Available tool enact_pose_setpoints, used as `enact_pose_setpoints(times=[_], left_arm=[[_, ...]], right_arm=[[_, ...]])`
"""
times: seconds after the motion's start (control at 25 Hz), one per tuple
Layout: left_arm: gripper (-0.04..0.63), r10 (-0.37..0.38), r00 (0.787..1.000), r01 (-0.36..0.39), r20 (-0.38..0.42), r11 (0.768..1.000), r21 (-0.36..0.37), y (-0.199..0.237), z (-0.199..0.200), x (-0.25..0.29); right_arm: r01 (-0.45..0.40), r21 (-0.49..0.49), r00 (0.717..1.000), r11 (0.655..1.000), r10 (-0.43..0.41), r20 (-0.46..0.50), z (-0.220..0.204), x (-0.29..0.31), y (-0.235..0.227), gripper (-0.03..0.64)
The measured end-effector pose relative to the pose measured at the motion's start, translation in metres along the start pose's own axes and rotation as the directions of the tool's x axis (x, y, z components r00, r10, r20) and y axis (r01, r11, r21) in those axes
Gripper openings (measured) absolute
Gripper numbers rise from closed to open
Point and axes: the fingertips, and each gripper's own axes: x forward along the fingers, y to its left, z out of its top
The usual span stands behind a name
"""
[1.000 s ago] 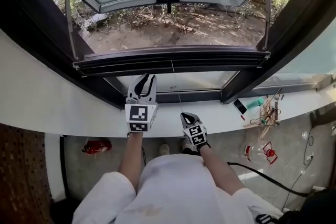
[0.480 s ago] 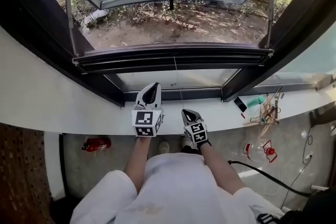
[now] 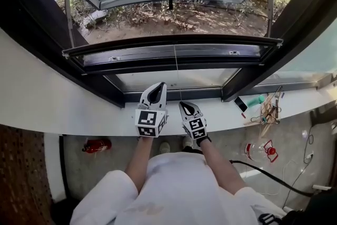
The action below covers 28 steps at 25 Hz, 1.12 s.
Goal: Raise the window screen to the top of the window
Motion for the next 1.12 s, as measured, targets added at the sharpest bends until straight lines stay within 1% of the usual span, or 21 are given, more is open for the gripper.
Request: enact_pose_setpoints(times=[0.08, 0.16, 0.24, 0.36, 0.64, 0.72, 0.88, 1.12], left_arm=[[0.002, -0.048, 0.998, 0.048, 0.04, 0.999, -0.019, -0.007, 0.008, -0.002], [0.0, -0.061, 0.996, 0.062, 0.06, 0.998, -0.014, -0.008, 0.015, -0.004], [0.002, -0.046, 0.997, 0.046, 0.058, 0.999, -0.001, -0.007, 0.016, -0.005], [0.002, -0.028, 0.999, 0.028, 0.045, 1.0, -0.003, -0.004, 0.012, -0.005], [0.002, 0.015, 0.999, -0.016, 0.043, 1.0, 0.01, 0.001, 0.012, -0.005], [0.0, 0.026, 0.999, -0.027, 0.048, 1.0, 0.013, 0.002, 0.013, -0.004], [0.001, 0.029, 0.998, -0.03, 0.049, 0.999, 0.025, 0.003, 0.015, -0.005], [0.002, 0.027, 0.999, -0.028, 0.04, 0.999, 0.031, 0.002, 0.012, -0.007]], right_arm=[[0.011, 0.016, 1.0, 1.0, -0.011, 0.005, 0.0, -0.003, -0.006, 0.0], [0.022, 0.03, 1.0, 0.999, -0.022, 0.01, 0.001, -0.005, -0.013, 0.0], [0.03, 0.041, 0.999, 0.999, -0.031, 0.019, 0.004, -0.006, -0.019, 0.0], [0.028, 0.05, 0.999, 0.998, -0.031, 0.044, 0.013, -0.005, -0.021, 0.0], [0.013, 0.021, 0.993, 1.0, -0.015, 0.116, 0.045, -0.003, -0.021, 0.0], [0.015, 0.03, 0.991, 0.999, -0.019, 0.133, 0.052, -0.003, -0.024, 0.0], [-0.001, 0.119, 0.985, 0.993, -0.02, 0.172, 0.062, -0.004, -0.029, 0.0], [-0.017, 0.097, 0.98, 0.995, -0.003, 0.2, 0.077, -0.002, -0.026, 0.0]])
